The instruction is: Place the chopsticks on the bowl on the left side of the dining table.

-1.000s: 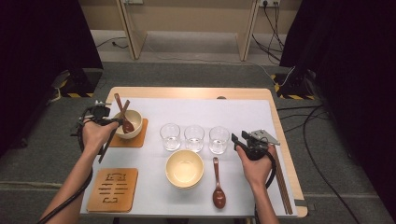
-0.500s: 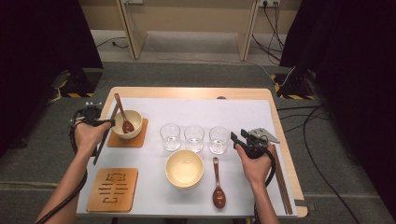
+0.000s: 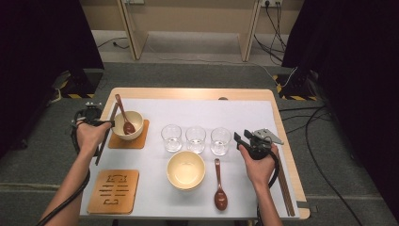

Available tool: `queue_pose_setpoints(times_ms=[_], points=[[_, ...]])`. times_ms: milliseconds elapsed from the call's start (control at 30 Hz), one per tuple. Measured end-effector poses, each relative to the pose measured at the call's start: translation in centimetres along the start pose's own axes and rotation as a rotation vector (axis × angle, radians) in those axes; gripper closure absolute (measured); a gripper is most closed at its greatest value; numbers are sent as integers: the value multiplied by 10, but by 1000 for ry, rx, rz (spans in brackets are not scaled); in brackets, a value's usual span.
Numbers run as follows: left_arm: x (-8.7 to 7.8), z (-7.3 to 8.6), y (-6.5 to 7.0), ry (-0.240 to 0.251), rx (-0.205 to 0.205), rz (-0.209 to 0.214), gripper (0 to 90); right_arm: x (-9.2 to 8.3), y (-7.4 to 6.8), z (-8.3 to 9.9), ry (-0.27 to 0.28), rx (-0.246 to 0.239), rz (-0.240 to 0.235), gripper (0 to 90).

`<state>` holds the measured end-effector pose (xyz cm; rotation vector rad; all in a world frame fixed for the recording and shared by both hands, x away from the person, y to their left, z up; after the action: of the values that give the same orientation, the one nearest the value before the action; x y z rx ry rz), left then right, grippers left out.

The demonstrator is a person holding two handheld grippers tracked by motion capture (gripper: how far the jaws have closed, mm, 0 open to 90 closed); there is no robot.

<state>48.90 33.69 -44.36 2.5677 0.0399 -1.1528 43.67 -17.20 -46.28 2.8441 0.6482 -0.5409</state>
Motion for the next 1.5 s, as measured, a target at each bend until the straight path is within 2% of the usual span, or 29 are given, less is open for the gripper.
queue_pose_setpoints(times_ms=[367, 700, 1000, 1500], points=[[5, 0, 2, -5, 2, -12, 775, 1, -1, 1, -3, 6, -9, 538], [7, -2, 0, -10, -19, -14, 775, 1, -3, 0, -2, 1, -17, 540], [10, -6, 5, -26, -5, -37, 774, 1, -4, 0, -2, 3, -18, 540], [20, -5, 11, -48, -3, -48, 773, 3, -5, 1, -8, 1, -23, 540]])
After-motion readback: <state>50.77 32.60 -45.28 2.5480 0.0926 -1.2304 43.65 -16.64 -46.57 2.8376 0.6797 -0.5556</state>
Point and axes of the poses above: each handheld gripper's, and its own axes: x roughly forward along the jaws, z roughly out of its underside, y roughly to its right, the point moved 4 cm from there along x, roughly forward along the jaws, and after that the axes turned 13 degrees about -x, right-handed, at the moved point
